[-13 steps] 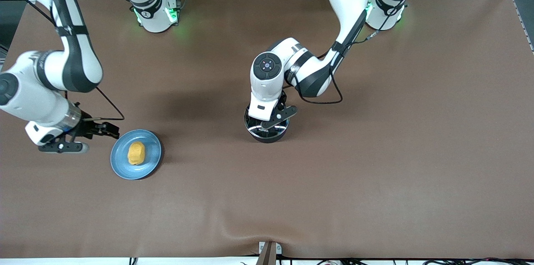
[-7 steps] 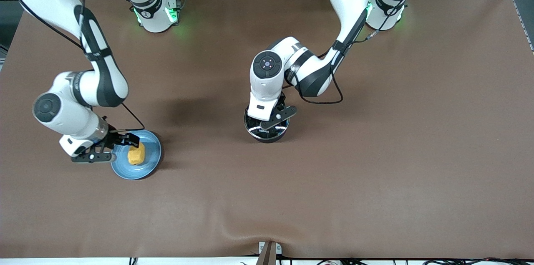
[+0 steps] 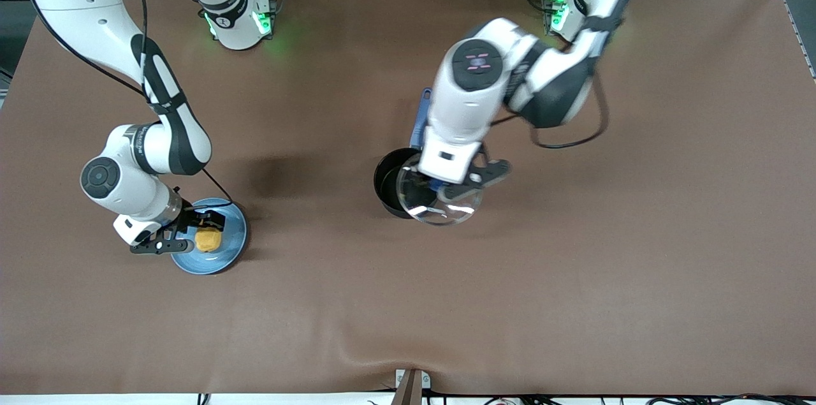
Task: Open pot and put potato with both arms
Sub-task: 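Lift the lid with the left gripper while the right gripper grasps the potato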
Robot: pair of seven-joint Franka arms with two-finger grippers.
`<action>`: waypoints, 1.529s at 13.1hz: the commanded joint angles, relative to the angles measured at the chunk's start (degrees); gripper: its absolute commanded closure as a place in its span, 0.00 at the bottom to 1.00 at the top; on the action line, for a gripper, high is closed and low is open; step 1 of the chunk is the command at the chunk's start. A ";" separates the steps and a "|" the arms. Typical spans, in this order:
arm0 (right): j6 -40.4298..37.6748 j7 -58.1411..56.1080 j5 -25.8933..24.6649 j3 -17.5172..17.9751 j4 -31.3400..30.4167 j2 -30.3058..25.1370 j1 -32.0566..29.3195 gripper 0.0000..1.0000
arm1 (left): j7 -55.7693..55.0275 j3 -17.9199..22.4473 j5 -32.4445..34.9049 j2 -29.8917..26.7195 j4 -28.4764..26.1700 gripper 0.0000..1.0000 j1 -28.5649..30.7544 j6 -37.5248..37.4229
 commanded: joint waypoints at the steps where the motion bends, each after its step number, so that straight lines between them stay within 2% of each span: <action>1: 3.75 -0.71 0.15 -0.04 0.39 3.01 0.12 0.00 | 9.24 -0.66 -0.18 -2.55 -2.05 1.00 6.40 -1.96; 4: 6.05 -0.71 0.24 -0.04 0.39 4.60 0.12 0.00 | 24.18 -0.74 -0.52 -3.60 -3.45 1.00 15.19 -8.29; 5: 5.96 -0.71 0.24 -0.04 0.31 4.60 0.12 0.05 | 29.19 -0.74 -0.61 -4.47 -5.64 1.00 18.09 -8.74; 6: 5.88 -0.62 0.24 -0.04 0.31 4.51 0.12 0.28 | 33.50 -0.74 -0.96 -5.09 -8.01 1.00 21.08 -8.74; 8: 5.26 -0.62 0.33 0.05 0.31 3.81 0.12 0.67 | 40.45 -0.74 -4.20 -4.14 -10.83 1.00 27.32 -7.60; 9: 5.00 -0.62 0.33 0.05 0.31 3.20 0.12 0.78 | 44.66 -0.66 -4.48 -3.61 -13.54 1.00 29.35 -5.34; 11: 0.98 -0.62 0.33 0.14 1.53 1.53 0.04 0.91 | 48.30 -0.48 -3.96 -3.95 -21.53 1.00 31.47 2.90; 14: -10.96 -0.53 0.33 0.23 5.04 -3.81 0.47 0.91 | 54.88 -0.39 -3.60 -3.96 -29.98 1.00 33.84 11.54; 16: -17.38 -0.01 0.50 0.14 8.28 -7.77 2.83 0.91 | 58.14 -0.48 -1.94 -3.78 -33.15 1.00 35.51 14.97; 20: -27.42 7.53 0.68 -0.21 17.07 -9.37 11.26 0.88 | 58.59 -0.39 0.52 -3.43 -40.45 1.00 35.43 29.03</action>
